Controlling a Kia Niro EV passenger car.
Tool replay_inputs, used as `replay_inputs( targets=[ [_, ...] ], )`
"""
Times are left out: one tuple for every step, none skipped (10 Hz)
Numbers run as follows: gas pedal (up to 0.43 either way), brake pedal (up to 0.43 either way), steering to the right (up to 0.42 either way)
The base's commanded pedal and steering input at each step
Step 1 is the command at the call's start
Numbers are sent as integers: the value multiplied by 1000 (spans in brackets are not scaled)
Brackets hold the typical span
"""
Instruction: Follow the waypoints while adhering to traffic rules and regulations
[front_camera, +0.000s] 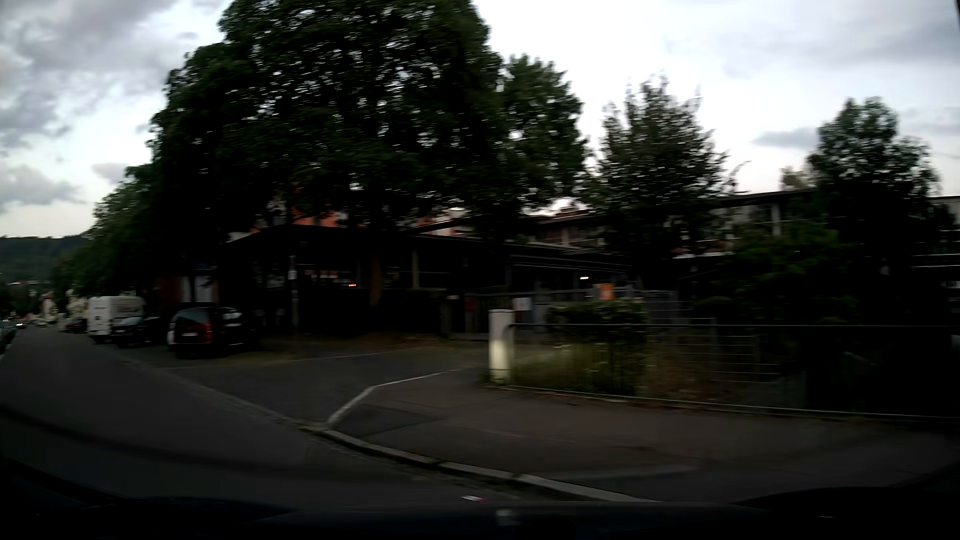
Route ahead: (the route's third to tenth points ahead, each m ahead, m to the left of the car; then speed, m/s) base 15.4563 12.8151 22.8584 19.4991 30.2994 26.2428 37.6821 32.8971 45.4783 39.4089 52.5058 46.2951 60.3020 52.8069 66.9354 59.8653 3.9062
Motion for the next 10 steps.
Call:
replay_inputs(
  targets=[
    [169,0,-525],
    [169,0,-495],
    [157,0,-469],
    [157,0,-449],
    [157,0,-430],
    [157,0,-414],
    [157,0,-399],
    [157,0,-387],
    [157,0,-368],
    [157,0,-346]
  ],
)
